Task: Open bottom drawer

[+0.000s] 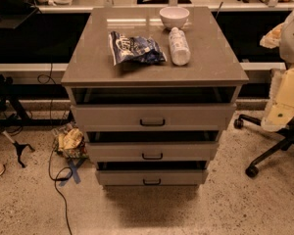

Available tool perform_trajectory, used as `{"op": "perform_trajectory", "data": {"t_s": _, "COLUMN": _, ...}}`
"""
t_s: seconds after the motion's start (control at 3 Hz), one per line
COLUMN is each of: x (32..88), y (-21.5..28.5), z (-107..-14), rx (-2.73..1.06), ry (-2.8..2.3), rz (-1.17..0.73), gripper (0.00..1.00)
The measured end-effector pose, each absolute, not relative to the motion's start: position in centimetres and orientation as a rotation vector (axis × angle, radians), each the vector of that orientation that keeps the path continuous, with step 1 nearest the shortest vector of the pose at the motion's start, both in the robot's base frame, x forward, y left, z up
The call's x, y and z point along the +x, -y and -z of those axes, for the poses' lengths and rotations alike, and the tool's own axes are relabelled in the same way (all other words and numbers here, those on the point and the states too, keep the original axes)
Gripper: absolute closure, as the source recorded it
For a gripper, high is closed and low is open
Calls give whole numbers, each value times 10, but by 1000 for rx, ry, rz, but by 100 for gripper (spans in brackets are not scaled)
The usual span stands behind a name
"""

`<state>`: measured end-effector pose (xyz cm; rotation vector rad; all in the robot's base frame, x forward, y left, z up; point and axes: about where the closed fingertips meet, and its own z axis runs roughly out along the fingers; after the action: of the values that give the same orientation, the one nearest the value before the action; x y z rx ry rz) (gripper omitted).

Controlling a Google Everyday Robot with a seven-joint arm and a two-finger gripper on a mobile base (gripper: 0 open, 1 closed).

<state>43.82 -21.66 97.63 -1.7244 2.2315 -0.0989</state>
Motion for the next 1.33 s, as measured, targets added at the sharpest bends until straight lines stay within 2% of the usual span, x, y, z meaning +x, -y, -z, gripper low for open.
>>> {"op": "perform_trajectory", "data": {"t_s": 0.33, "x": 438, "y": 217, "z": -976, "rx": -1724, "ry": -2231, "rz": 98, "gripper": 0}}
{"op": "perform_trajectory", "data": {"t_s": 0.67, "x": 436, "y": 228, "z": -956, "rx": -1707, "ry": -2223, "rz": 6, "gripper": 0}}
{"op": "perform_trajectory", "data": {"t_s": 1.0, "x": 431, "y": 242, "z": -889, "rx": -1716, "ry": -2232, "rz": -162, "gripper": 0}}
{"op": "perform_trajectory", "data": {"t_s": 1.33, "x": 417, "y": 247, "z": -793, "rx": -1734, "ry": -2252, "rz": -409, "gripper": 0}}
